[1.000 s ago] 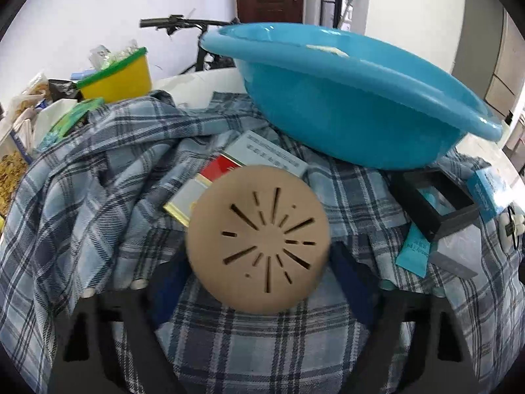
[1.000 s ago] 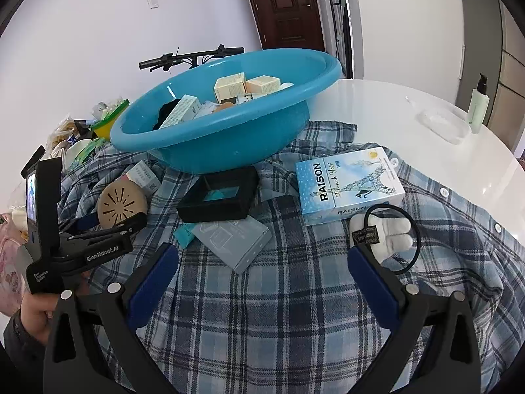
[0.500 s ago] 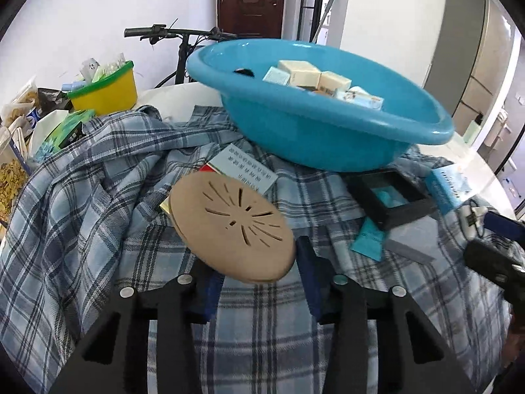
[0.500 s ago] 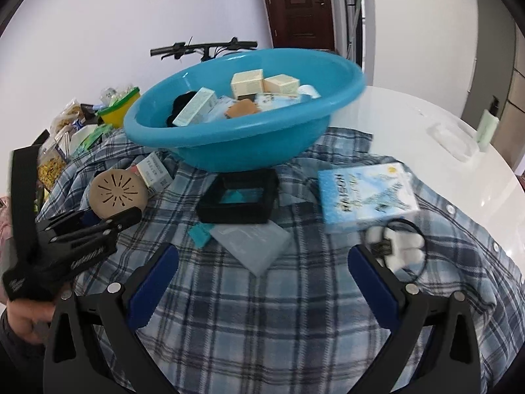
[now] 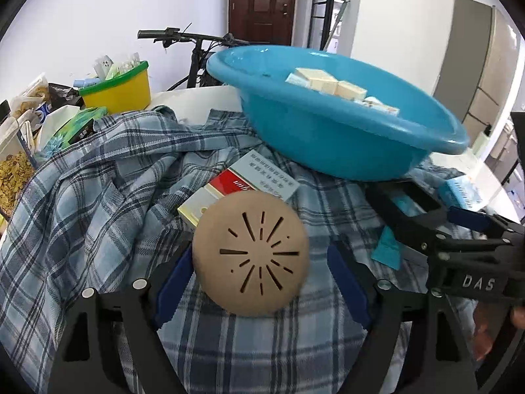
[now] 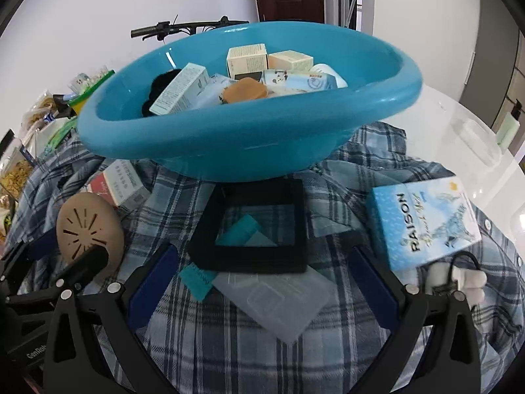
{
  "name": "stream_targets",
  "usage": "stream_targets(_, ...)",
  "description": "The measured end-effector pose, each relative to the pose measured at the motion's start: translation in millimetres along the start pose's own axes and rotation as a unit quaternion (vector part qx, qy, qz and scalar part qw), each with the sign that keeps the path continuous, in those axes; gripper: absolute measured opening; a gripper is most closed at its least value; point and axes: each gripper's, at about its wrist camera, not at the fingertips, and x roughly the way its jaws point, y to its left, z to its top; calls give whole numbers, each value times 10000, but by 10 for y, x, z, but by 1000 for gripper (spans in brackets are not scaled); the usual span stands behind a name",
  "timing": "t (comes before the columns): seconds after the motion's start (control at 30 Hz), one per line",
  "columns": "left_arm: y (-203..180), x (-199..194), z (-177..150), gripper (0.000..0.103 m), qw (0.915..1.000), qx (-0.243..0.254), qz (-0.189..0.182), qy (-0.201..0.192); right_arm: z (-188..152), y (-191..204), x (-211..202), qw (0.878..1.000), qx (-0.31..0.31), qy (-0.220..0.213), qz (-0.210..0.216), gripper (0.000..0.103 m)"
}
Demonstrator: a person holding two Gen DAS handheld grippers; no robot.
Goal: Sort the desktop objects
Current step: 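Grasp the black square frame with the right tool while the left tool lifts the disc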
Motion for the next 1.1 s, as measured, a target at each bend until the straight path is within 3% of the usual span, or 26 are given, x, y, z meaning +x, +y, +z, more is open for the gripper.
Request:
stream_targets(0.2,10,247,-38,84,9994,51,73,339,-8,-33,102,9999,-60,48,-70,100)
stream_targets(0.37,21,200,-47,77,9997,16,-78,249,-34,-72,0,9997,-31,34,257,69)
stream_targets(0.77,-142,-257,-112,71,9989,190,-428,-55,-230,-307,-439,9980,97,-227,576,68)
stream_targets(0.83,-169,-316,-125,44,9984,187,-525,-43,-249,-329,-495,9976,80,-302,616,68)
stream_targets(0.93,-221,-361,-182,44,9979,236,-605,39,-335,-346,-563,9971,25,-246,715,68)
stream_targets(1.1,-235,-280,-278,48,9987,251,-415,174,-475,-358,-557,9976,-10,-172,675,68)
